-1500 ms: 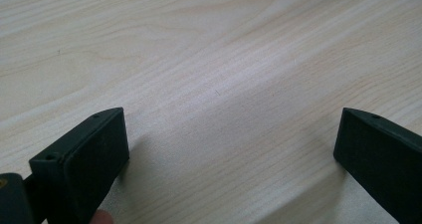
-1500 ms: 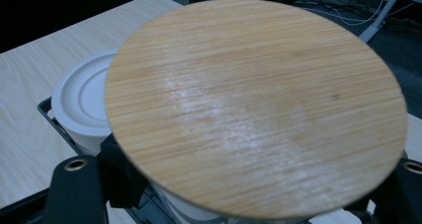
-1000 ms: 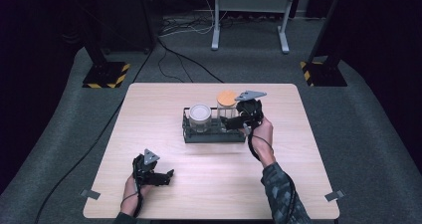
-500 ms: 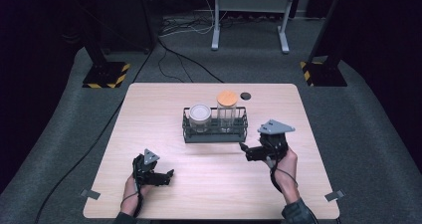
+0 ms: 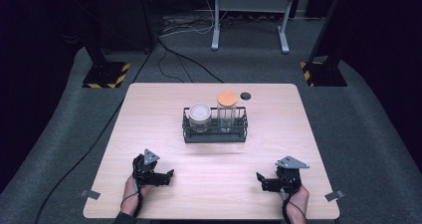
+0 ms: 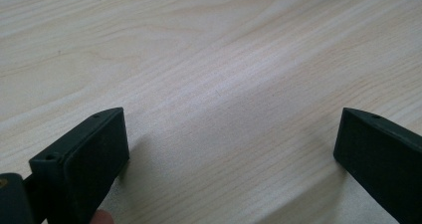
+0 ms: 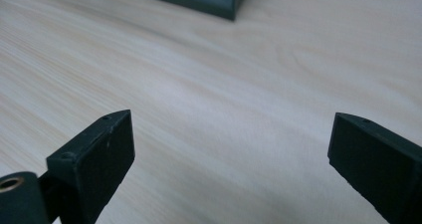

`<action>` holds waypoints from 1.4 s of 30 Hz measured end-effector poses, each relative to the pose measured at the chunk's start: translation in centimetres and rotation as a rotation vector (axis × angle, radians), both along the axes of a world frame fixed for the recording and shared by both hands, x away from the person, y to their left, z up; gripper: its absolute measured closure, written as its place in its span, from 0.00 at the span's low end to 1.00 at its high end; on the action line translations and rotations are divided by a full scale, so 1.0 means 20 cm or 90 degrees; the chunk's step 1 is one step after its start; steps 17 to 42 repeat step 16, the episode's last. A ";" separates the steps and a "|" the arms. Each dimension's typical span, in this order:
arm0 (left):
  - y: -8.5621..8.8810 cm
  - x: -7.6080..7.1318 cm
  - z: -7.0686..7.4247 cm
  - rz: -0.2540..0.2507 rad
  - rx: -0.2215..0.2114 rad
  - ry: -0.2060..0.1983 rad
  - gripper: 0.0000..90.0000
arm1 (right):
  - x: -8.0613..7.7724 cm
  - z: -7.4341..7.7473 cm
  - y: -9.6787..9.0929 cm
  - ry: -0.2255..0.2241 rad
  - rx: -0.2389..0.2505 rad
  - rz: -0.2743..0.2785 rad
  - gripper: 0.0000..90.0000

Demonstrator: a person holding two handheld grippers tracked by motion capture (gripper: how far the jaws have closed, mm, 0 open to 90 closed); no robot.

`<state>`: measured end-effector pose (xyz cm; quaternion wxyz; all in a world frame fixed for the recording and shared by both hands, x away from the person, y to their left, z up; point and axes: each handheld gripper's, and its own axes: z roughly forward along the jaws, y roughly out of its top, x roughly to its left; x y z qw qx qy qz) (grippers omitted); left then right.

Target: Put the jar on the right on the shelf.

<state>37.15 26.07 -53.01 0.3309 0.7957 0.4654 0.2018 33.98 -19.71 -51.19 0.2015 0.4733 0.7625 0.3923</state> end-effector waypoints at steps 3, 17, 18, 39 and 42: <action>0.00 0.00 0.00 -0.001 0.002 0.000 0.00 | -0.02 -0.06 -0.02 0.021 0.007 -0.009 0.04; 0.00 0.00 0.00 0.002 0.000 -0.001 0.00 | -0.03 -0.06 -0.03 0.010 0.022 -0.006 0.04; 0.00 0.00 0.00 0.002 0.000 -0.001 0.00 | -0.03 -0.06 -0.03 0.010 0.022 -0.006 0.04; 0.00 0.00 0.00 0.002 0.000 -0.001 0.00 | -0.03 -0.06 -0.03 0.010 0.022 -0.006 0.04; 0.00 0.00 0.00 0.002 0.000 -0.001 0.00 | -0.03 -0.06 -0.03 0.010 0.022 -0.006 0.04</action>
